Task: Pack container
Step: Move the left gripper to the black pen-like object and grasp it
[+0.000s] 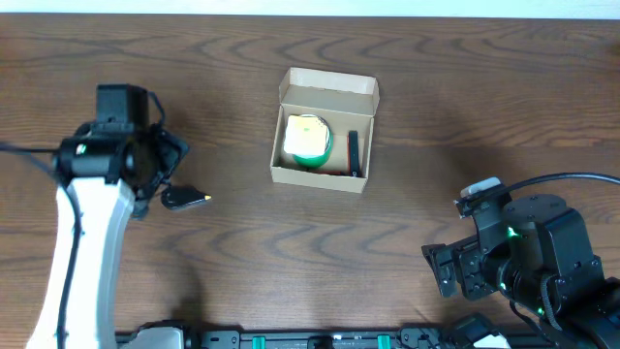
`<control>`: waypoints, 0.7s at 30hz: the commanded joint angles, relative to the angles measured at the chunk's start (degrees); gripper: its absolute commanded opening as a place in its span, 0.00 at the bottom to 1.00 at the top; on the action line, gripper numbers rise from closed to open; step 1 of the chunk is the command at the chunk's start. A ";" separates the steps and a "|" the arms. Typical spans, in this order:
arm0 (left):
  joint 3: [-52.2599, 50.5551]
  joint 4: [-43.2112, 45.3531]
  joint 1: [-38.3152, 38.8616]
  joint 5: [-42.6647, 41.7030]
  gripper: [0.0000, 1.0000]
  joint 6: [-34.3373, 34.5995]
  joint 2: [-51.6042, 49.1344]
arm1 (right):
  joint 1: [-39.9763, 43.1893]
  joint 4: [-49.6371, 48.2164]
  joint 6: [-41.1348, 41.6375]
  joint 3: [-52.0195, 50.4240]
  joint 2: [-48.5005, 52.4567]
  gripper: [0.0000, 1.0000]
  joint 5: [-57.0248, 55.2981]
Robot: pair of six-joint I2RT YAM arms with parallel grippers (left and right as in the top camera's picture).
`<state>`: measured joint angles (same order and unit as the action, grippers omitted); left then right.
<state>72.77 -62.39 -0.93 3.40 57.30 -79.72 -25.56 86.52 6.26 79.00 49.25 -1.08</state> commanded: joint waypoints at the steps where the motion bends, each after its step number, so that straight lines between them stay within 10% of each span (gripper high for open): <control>1: 0.02 0.44 -0.15 2.32 0.96 9.77 -5.33 | 0.42 0.07 -0.76 0.04 -0.02 0.99 -0.52; 21: -15.50 18.75 -1.36 -3.43 1.00 9.75 -15.15 | 0.42 0.09 -0.76 0.04 -0.02 0.99 -0.52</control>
<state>58.52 -44.73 -1.23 -0.30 65.84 -94.45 -25.56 86.52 6.26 79.00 49.25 -1.08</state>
